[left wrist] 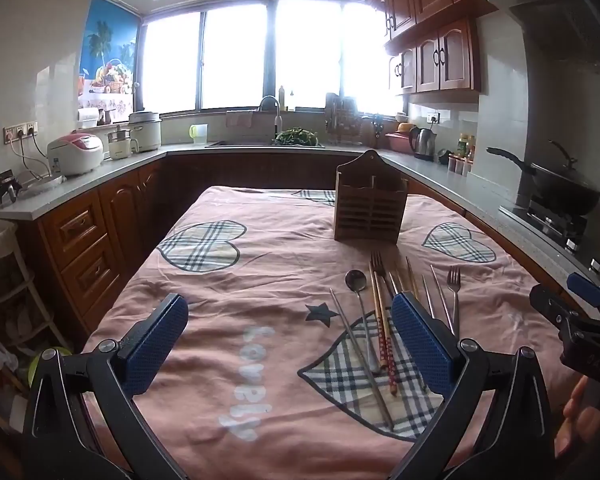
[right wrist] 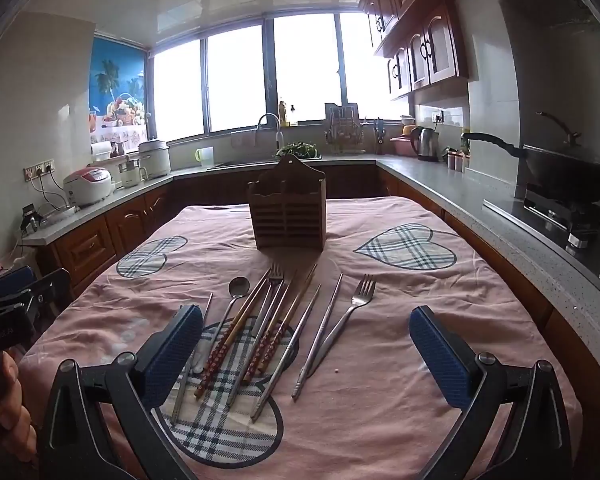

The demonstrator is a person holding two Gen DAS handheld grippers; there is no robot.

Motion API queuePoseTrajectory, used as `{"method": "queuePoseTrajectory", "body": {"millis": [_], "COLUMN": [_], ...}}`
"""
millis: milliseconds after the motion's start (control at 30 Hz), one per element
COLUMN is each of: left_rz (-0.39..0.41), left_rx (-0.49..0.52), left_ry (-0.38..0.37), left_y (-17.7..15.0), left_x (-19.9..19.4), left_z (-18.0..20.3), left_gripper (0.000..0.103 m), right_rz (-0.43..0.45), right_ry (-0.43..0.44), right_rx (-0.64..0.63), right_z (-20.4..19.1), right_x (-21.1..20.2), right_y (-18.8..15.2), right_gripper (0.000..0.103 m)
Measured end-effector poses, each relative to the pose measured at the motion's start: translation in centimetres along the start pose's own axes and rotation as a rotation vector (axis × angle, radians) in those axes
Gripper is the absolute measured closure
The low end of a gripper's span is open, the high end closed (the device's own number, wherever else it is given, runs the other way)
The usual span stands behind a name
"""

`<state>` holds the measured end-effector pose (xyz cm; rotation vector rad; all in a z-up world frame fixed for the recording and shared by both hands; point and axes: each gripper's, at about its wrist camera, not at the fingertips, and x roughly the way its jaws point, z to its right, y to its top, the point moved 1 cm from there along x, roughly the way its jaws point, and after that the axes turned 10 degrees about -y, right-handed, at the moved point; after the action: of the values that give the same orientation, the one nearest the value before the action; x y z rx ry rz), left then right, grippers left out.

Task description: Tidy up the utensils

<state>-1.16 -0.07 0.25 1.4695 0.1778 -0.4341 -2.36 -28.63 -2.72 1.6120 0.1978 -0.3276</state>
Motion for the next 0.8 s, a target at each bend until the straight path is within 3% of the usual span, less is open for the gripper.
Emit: {"method": "queuePoseTrajectory", "body": {"millis": [100,800], "left_rz": [0.002,-0.01], "left_rx": [-0.004,-0.011], "left_ry": [0.002,0.006], "left_y": [0.0,-0.1], "left_x": [-0.2,0.1], "left_z": [-0.1,-0.2], "left_gripper": [0.0,0.0], "right_rz": [0.016,0.002], "right_ry": [0.001,0.009], "right_rx": [-0.003,0.014], "right_z": [-2.9,-2.7], "right_x": [-1.3,-0.4], "right_y": [0.1,0.9], "right_gripper": [0.0,0.0]}}
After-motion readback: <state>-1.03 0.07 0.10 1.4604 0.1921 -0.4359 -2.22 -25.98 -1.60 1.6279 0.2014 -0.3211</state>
